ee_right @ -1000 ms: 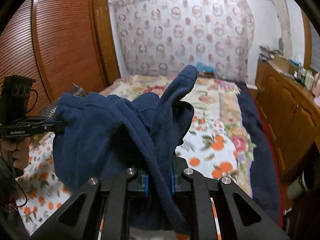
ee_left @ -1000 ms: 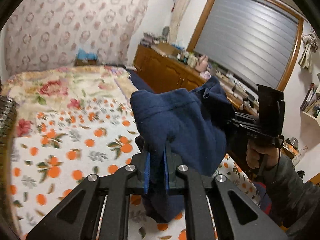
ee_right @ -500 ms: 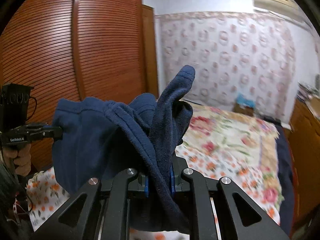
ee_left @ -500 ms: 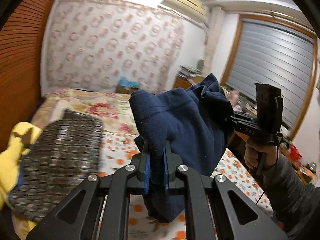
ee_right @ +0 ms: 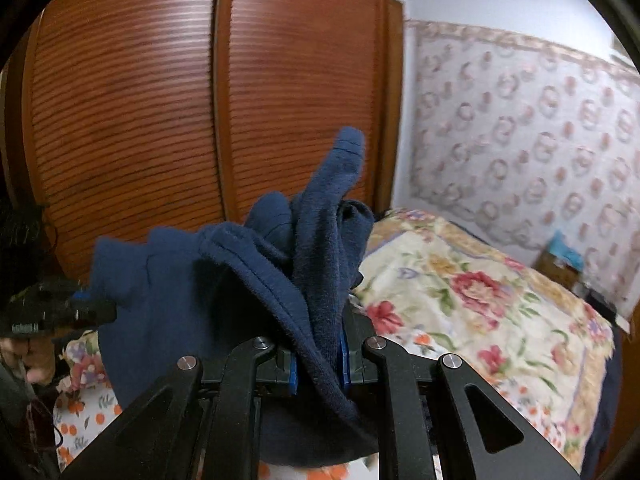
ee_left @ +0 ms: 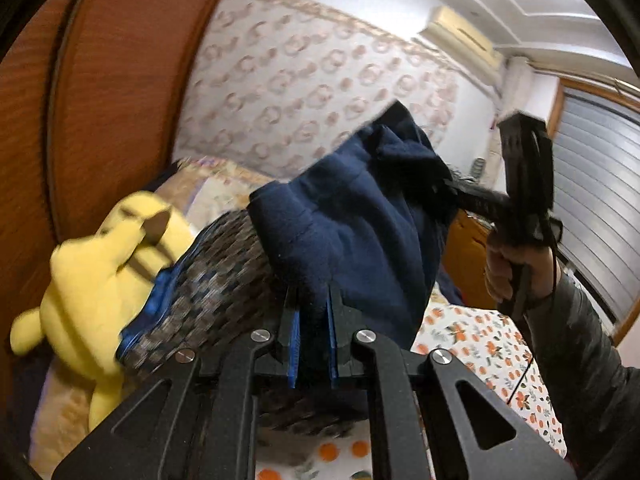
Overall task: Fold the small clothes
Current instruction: 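Carry the bundle with both tools onto the stack of folded clothes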
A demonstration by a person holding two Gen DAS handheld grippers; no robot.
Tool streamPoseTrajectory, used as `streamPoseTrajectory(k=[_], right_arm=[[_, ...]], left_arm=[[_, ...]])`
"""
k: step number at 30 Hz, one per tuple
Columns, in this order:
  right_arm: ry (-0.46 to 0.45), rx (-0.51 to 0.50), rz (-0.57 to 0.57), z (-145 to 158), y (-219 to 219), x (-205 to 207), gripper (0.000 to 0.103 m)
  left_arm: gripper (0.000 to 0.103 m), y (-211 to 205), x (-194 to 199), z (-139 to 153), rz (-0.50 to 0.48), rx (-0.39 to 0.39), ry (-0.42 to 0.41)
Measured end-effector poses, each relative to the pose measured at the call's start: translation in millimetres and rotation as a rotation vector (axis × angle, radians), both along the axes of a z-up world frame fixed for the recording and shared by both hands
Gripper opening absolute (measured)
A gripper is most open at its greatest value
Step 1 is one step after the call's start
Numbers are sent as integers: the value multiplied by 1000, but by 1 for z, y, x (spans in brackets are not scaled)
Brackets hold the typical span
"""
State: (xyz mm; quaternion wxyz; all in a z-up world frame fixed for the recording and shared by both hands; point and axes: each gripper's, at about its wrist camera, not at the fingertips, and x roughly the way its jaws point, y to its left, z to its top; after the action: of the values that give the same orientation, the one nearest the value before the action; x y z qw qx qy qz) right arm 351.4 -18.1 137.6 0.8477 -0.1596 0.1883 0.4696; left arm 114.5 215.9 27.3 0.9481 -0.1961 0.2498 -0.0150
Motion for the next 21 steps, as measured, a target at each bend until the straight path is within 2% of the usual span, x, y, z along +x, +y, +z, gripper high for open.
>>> streamPoseTrajectory(k=[4, 9, 11, 12, 14, 15, 16, 21], right_arm=[[32, -41, 35, -11, 48, 35, 14], [72, -84, 33, -29, 88, 75, 16], [99, -100, -10, -37, 105, 95, 24], [103, -96, -48, -38, 110, 105, 32], [108, -68, -124, -36, 114, 123, 39], [120, -54, -138, -35, 115, 128, 50], [120, -45, -158, -34, 115, 132, 55], [36, -61, -239, -34, 125, 138, 55]], left_arm=[[12, 13, -10, -17, 37, -38, 18], [12, 21, -9, -37, 65, -31, 69], [12, 20, -9, -38, 71, -23, 81], [12, 20, -9, -41, 73, -19, 87], [12, 20, -10, -42, 77, -12, 97], [12, 20, -10, -43, 78, -6, 101], [12, 21, -9, -43, 78, -4, 104], [12, 16, -10, -38, 79, 28, 112]])
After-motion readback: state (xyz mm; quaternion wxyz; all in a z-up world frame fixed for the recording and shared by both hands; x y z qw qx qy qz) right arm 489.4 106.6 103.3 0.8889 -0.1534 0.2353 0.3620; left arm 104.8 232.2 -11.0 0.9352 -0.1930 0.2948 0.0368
